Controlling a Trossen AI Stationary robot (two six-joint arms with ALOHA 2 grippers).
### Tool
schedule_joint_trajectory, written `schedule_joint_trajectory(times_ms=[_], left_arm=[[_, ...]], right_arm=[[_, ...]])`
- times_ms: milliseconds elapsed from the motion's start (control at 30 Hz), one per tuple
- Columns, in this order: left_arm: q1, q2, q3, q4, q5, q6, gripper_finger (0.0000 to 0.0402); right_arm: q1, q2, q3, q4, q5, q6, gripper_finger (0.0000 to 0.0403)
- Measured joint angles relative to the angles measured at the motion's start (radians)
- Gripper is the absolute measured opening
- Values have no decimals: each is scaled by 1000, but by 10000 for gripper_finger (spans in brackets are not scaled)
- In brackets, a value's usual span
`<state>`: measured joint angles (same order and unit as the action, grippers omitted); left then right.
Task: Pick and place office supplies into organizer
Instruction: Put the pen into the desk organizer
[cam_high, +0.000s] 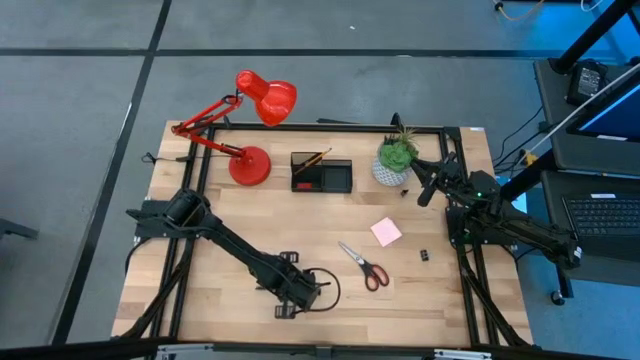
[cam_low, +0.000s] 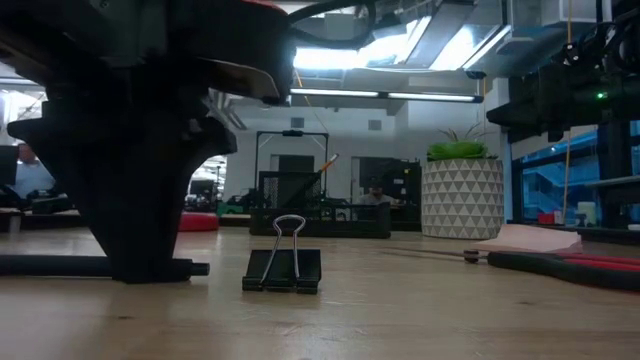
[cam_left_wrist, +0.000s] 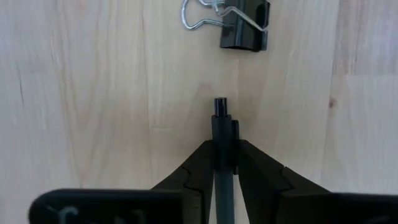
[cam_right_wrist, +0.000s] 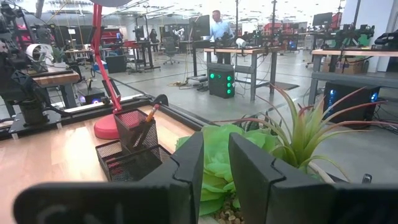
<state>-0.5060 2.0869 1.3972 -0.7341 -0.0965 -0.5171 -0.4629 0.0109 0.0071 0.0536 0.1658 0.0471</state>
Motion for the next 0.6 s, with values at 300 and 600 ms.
schedule_joint_trajectory(times_ms=[300, 600], left_arm=[[1, -4, -1, 1, -3, 60, 51], [2, -49, -9, 0, -40, 61, 49]], right_arm=[[0, 0, 0, 0, 0, 0, 80], [0, 0, 0, 0, 0, 0, 80]])
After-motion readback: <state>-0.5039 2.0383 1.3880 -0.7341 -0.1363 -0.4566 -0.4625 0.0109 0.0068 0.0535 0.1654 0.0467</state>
